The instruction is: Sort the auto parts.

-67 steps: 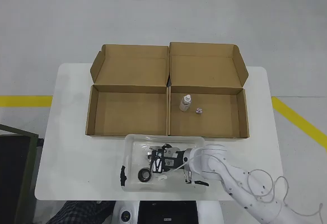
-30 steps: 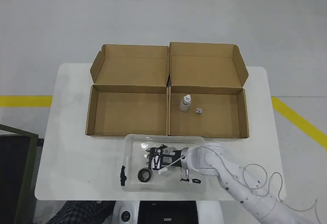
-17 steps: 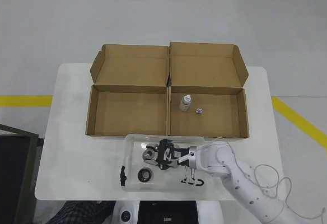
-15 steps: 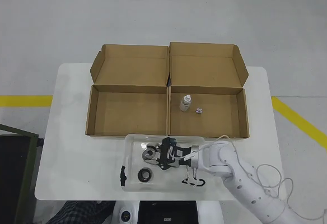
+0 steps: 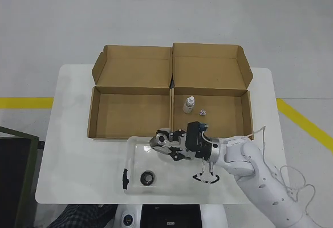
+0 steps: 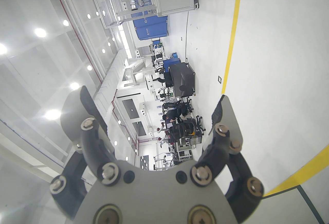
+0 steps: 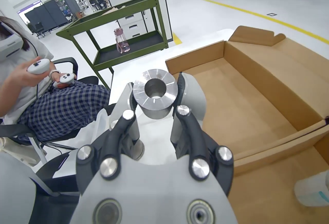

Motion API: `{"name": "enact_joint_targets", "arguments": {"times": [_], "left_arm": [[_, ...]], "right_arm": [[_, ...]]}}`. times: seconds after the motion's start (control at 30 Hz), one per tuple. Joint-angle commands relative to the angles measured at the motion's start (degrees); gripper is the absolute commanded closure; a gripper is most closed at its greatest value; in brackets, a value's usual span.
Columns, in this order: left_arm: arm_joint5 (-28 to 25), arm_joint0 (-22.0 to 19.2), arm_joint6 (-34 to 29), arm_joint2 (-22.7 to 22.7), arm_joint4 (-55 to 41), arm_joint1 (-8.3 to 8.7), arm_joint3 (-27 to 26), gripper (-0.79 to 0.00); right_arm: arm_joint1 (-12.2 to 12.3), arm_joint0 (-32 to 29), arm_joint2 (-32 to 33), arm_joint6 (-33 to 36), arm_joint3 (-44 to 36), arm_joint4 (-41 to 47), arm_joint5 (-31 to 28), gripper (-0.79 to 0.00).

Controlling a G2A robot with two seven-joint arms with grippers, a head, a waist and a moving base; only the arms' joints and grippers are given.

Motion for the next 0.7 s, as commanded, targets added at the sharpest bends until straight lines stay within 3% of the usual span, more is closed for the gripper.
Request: {"name": "enact_joint_targets", "arguments": {"times": [0.0, 0.33, 0.67], "left_arm": [[0.0, 0.0, 0.0, 0.0, 0.0, 0.0, 0.0, -0.785], [0.0, 0.0, 0.0, 0.0, 0.0, 0.0, 0.0, -0.785], [0.0, 0.0, 0.0, 0.0, 0.0, 0.0, 0.0, -0.785]], "right_arm": [[0.01, 0.28, 0.57, -0.03, -0.2, 1.6, 0.54, 0.0], [0.14, 0.66, 4.18, -1.22, -0.8, 6.63, 3.57, 0.0], [0.14, 0.31, 4.5, -1.26, -0.55, 8.34, 2.74, 0.0]]}}
